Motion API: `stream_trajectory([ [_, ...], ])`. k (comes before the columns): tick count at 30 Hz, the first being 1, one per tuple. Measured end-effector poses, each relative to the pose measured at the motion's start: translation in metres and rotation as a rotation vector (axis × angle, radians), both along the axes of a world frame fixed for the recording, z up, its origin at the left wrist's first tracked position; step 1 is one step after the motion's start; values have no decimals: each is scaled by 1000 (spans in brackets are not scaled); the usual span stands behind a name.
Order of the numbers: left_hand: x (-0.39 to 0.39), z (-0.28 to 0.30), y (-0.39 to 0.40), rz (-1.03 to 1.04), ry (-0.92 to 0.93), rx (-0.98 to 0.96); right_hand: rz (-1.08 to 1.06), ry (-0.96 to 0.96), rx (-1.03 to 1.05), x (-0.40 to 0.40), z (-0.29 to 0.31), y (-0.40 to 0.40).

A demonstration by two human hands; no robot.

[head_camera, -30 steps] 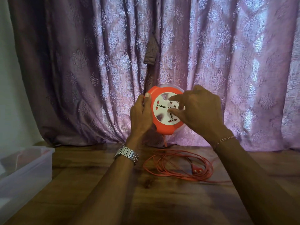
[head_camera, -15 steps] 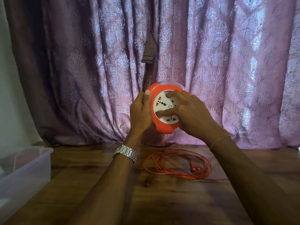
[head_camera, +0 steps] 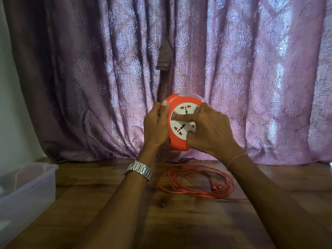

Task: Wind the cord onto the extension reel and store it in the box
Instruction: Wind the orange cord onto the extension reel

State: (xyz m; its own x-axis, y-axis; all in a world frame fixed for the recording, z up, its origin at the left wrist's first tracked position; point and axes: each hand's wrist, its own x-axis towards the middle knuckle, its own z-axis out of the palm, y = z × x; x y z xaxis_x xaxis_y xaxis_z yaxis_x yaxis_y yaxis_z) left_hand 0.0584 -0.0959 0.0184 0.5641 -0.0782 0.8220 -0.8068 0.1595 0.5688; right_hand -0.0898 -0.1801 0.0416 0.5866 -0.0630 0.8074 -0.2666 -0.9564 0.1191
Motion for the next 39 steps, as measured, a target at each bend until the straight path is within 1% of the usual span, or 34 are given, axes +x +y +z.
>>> stream_trajectory([
  [5, 1, -1, 0, 25, 1, 15, 30, -69, 76, 4, -7, -1],
  [9, -1, -1, -4, 5, 32, -12, 50, -243, 169, 8, -6, 0],
  [11, -2, 0, -5, 9, 36, -5, 40, -232, 191, 7, -4, -1],
  [13, -2, -1, -5, 6, 33, 5, -25, -211, 134, 4, -2, -4],
  [15, -1, -1, -4, 2, 35, 4, -92, -244, 1, 2, 0, -7],
  [17, -1, -1, -4, 4, 39, 20, -76, -295, -118, 4, 3, -10],
  [18, -1, -1, -4, 6, 38, 24, -30, -312, -167, 4, 4, -13],
  [19, -1, 0, -4, 8, 39, 22, 36, -301, -202, 4, 5, -16],
  [20, -1, 0, -4, 6, 44, 15, 115, -253, -227, 4, 7, -19],
  [22, 1, 0, -3, 4, 54, -1, 258, -86, -245, 2, 10, -25],
  [23, 2, 0, -3, 8, 56, -5, 287, 1, -241, 1, 11, -26],
  [25, 4, 0, -3, 15, 57, 1, 255, 138, -244, 0, 10, -25],
  [28, 4, -1, -3, 8, 50, -6, 134, 194, -243, -1, 12, -18],
  [33, 0, 2, -2, 8, 31, -19, 62, 93, -246, -3, 11, -13],
  [35, -1, 2, -1, 8, 30, -23, 11, 55, -203, -2, 10, -13],
  [36, -2, 2, -1, 5, 33, -20, -4, -4, -149, -1, 8, -14],
  [39, -6, 4, -2, -20, 46, -12, 8, -275, 42, 4, 3, -10],
])
